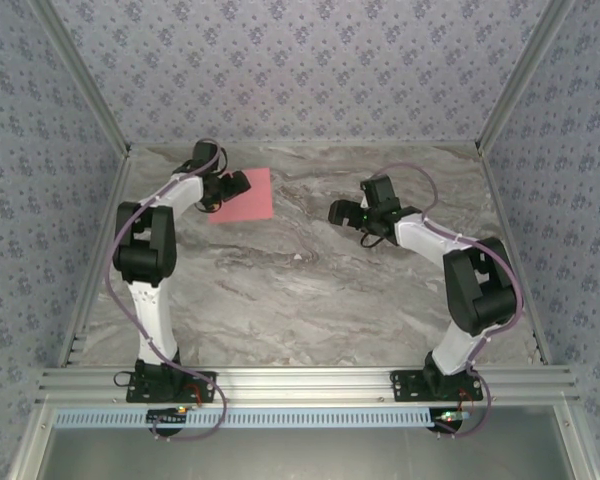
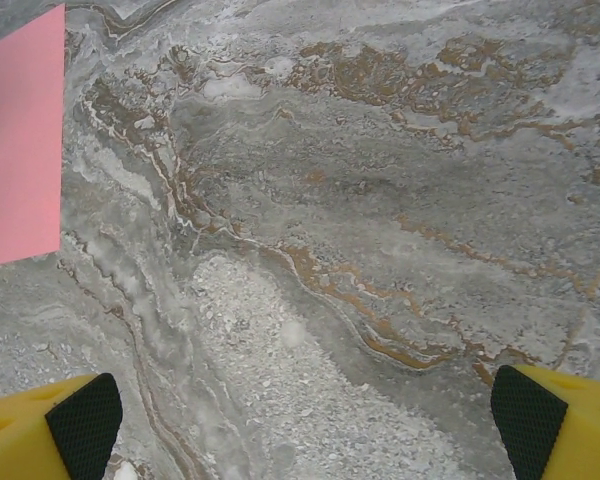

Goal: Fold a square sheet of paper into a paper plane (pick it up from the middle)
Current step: Move the square sheet of paper to the center of the table.

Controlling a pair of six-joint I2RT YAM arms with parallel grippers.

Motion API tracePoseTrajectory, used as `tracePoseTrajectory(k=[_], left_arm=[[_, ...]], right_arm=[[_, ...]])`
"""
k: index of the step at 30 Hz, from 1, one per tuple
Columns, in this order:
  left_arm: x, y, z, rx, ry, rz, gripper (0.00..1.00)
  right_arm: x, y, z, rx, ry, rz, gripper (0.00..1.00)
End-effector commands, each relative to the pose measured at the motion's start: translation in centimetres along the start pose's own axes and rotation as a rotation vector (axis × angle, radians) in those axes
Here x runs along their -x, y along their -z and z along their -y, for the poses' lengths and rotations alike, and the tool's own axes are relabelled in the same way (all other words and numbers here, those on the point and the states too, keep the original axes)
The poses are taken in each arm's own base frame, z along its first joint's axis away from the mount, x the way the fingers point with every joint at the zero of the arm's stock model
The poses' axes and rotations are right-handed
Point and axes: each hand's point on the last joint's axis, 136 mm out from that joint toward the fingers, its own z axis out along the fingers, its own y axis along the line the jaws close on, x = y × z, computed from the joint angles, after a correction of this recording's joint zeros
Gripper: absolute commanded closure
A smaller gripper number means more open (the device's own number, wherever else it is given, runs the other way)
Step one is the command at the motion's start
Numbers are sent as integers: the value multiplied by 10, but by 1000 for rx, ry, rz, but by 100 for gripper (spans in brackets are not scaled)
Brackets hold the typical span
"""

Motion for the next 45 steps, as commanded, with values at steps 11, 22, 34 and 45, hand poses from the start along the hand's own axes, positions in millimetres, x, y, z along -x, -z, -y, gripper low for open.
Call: tracePoseTrajectory(k=[11, 22, 34, 45], left_arm=[[-93, -20, -1, 41, -6, -278, 10], [-227, 9, 30, 30, -116, -480, 10], [-253, 74, 114, -217, -117, -458, 8], [-134, 136, -5, -113, 211, -139, 9]], right_arm=[[-1, -2, 7, -83, -30, -37, 0], [-4, 3, 27, -159, -68, -51, 0], [-18, -1, 20, -148, -75, -104, 8], [-61, -52, -85, 10, 71, -224, 67]])
